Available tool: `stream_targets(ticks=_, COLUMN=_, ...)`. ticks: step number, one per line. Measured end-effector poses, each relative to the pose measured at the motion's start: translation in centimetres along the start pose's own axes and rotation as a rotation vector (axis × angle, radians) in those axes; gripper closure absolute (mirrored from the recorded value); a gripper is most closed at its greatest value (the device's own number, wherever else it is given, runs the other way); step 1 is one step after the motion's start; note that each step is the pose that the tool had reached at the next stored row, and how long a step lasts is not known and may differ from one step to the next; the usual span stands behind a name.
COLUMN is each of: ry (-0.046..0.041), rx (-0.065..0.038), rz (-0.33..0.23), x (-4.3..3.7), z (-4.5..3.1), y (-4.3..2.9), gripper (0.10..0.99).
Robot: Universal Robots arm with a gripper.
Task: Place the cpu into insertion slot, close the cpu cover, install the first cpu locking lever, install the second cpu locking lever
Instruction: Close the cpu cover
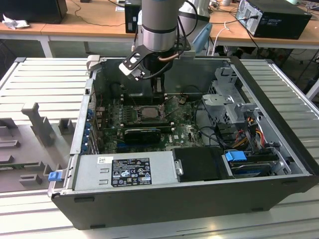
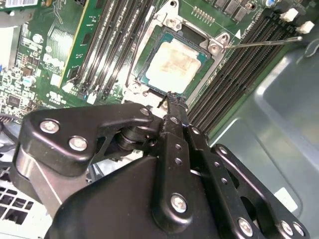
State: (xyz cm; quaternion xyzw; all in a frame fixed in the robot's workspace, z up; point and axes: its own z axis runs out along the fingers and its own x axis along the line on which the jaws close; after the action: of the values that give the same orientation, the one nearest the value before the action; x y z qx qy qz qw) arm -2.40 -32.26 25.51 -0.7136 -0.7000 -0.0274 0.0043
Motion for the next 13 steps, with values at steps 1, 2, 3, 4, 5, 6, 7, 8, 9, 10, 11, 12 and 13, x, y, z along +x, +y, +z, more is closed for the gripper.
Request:
stream_targets(ticks=1, ry=-0.0001, rx=0.000, rz=0.000, x=0.02, z=-0.41, y=0.01, gripper=0.980)
stream_targets(ticks=2, ry=0.0000, rx=0.000, rz=0.000, x=0.03, z=-0.59, y=0.02, gripper=0.980)
stream_targets(ticks=3, ry=0.0000, rx=0.000, rz=0.000, x=0.04, z=-0.75, y=0.02, gripper=0.980)
stream_targets(ticks=4, ry=0.0001, rx=0.000, rz=0.000, x=0.06, z=-0.98, y=0.04, gripper=0.980)
stream_targets(ticks=5, ry=0.0000, rx=0.000, rz=0.000, x=0.07, z=-1.10, y=0.04, gripper=0.980)
stream_targets(ticks=6, ry=0.0001, rx=0.000, rz=0.000, x=0.10, z=-1.10, y=0.19, gripper=0.980)
stream_targets(ticks=7, ry=0.0000, rx=0.000, rz=0.000, x=0.12, z=-1.09, y=0.68, gripper=0.980)
stream_targets(ticks=8, ry=0.0000, rx=0.000, rz=0.000, x=0.13, z=-1.09, y=0.85, gripper=0.980)
stream_targets(ticks=9, ry=0.0000, rx=0.000, rz=0.000, x=0.14, z=-1.08, y=1.00, gripper=0.980)
stream_targets(ticks=10, ry=0.0000, rx=0.000, rz=0.000, x=0.15, z=-1.07, y=1.16, gripper=0.980)
stream_targets(ticks=11, ry=0.0000, rx=0.000, rz=0.000, x=0.15, z=-1.07, y=1.28, gripper=0.980)
stream_targets(ticks=12, ry=0.0000, rx=0.000, rz=0.000, x=0.16, z=-1.07, y=1.40, gripper=0.980)
stream_targets(ticks=13, ry=0.0000, rx=0.000, rz=0.000, x=0.17, z=-1.06, y=1.63, gripper=0.980)
